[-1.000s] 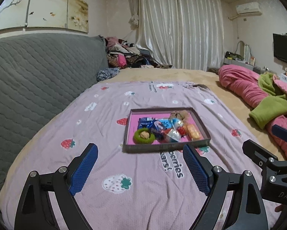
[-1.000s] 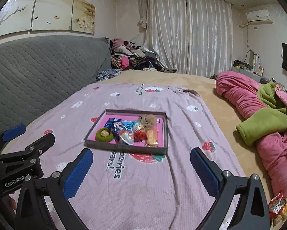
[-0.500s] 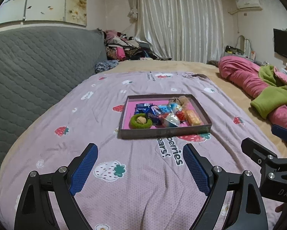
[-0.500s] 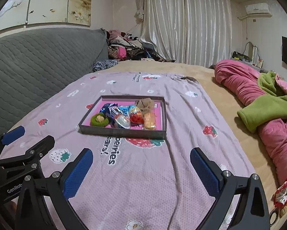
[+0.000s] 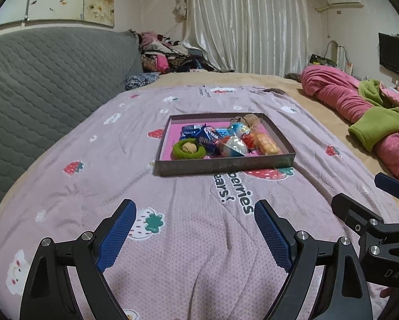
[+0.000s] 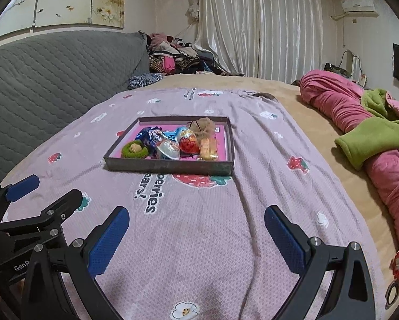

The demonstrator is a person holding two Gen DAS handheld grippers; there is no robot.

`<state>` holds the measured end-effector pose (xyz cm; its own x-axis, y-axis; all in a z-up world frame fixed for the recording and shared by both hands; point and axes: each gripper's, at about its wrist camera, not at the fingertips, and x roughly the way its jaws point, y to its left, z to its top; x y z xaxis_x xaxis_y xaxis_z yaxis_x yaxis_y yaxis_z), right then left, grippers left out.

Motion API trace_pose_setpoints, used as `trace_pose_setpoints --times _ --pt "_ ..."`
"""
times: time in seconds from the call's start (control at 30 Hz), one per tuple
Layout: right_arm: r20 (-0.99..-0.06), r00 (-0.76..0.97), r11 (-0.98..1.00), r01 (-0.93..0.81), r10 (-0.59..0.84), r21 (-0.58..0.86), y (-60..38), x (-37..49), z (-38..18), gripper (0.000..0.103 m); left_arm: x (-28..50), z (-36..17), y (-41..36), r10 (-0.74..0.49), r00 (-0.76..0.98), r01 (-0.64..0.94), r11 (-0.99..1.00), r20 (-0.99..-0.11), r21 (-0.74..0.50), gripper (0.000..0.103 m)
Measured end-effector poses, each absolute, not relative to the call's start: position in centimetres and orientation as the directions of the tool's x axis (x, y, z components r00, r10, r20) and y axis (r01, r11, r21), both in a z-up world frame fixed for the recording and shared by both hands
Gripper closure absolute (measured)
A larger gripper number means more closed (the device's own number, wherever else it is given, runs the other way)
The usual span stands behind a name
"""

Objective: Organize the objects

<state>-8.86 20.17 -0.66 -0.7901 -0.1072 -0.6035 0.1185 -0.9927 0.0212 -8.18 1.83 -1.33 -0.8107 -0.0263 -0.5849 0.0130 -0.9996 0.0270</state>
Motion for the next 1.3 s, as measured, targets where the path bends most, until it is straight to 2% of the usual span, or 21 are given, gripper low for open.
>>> trace_pose_setpoints --times 1.3 --pt "-0.649 -0.753 -0.992 0.127 -0.103 0.01 19.2 -9.3 -4.9 0.001 -8.6 -5.7 0.2 -0.015 -0.797 0.027 -1.0 -0.604 -0.01 0.012"
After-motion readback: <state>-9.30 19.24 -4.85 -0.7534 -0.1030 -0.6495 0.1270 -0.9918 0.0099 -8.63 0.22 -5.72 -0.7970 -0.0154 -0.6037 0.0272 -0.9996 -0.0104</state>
